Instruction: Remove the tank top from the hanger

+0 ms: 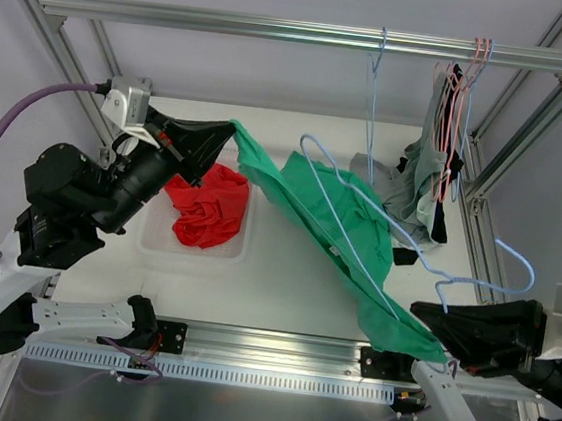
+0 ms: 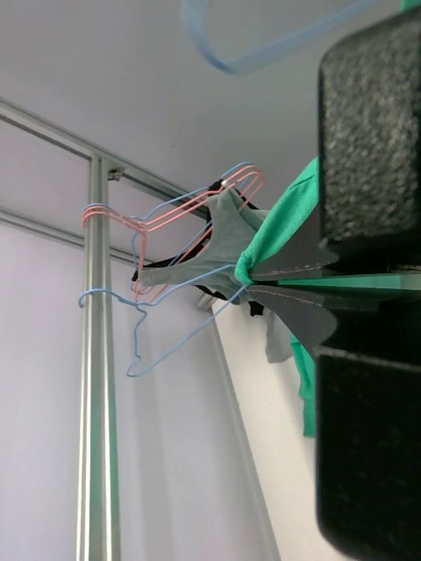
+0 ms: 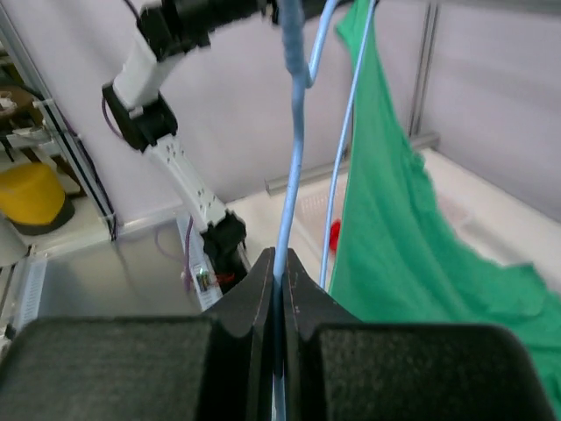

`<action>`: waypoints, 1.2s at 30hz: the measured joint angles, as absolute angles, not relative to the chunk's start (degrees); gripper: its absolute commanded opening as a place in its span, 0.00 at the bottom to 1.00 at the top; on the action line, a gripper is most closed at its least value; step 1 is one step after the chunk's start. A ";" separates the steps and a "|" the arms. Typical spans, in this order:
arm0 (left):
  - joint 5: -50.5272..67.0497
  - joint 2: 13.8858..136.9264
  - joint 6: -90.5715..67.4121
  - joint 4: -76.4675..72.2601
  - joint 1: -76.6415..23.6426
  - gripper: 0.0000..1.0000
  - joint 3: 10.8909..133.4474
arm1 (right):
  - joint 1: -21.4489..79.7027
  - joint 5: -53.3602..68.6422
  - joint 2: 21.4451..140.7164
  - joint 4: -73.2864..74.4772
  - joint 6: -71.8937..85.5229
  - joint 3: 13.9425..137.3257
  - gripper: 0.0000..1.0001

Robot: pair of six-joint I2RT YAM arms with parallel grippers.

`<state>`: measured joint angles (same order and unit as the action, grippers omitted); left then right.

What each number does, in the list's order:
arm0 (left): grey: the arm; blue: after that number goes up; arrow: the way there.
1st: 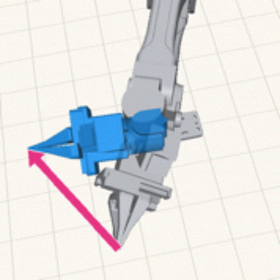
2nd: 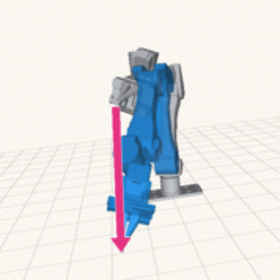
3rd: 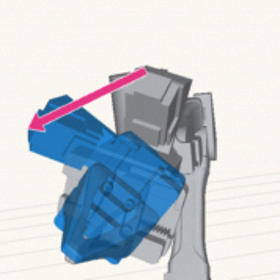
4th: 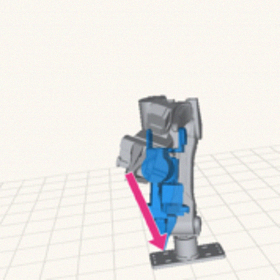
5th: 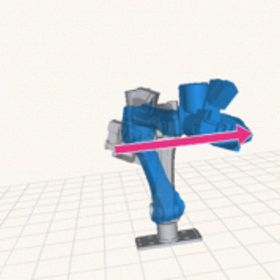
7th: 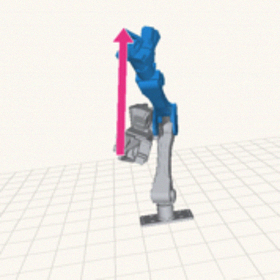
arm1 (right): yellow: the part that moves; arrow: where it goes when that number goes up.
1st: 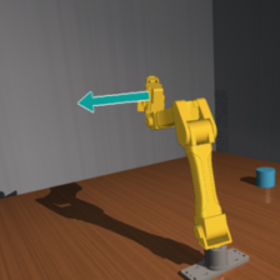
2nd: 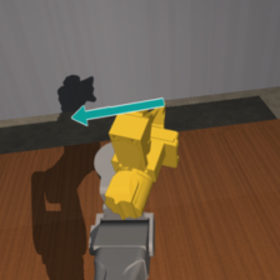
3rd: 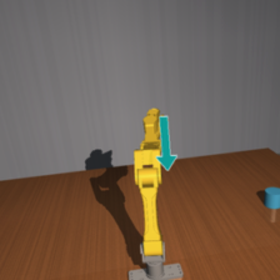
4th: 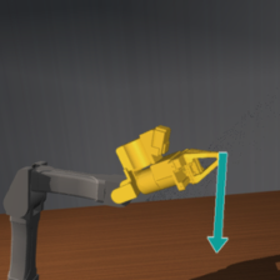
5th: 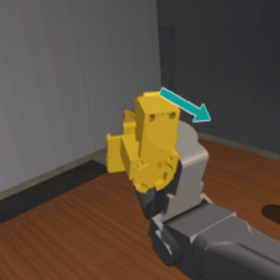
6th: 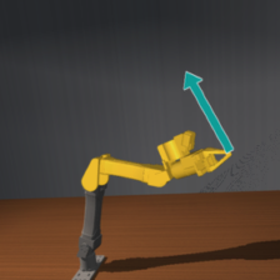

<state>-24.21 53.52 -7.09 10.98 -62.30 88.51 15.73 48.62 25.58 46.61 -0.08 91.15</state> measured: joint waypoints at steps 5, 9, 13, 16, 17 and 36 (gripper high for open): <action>-12.01 47.57 -7.29 10.98 -62.26 0.00 81.93 | 15.73 47.00 25.71 17.37 10.55 79.96 0.00; 7.70 46.44 -7.99 6.59 -62.33 0.00 75.11 | 15.73 39.81 29.39 -14.20 22.70 68.27 0.00; 18.39 49.58 -11.18 -0.93 -62.67 0.00 63.40 | 15.73 29.02 37.60 -36.64 27.79 61.58 0.00; 20.62 54.06 -14.46 -5.69 -62.70 0.00 52.45 | 15.73 23.55 39.62 -37.78 23.92 59.55 0.00; 20.32 55.46 -15.62 -5.78 -62.70 0.00 49.19 | 15.73 22.11 39.03 -35.99 21.52 59.11 0.00; 1.61 59.70 -20.71 1.85 -63.05 0.99 48.47 | 15.73 10.63 37.32 38.00 -3.73 76.16 0.00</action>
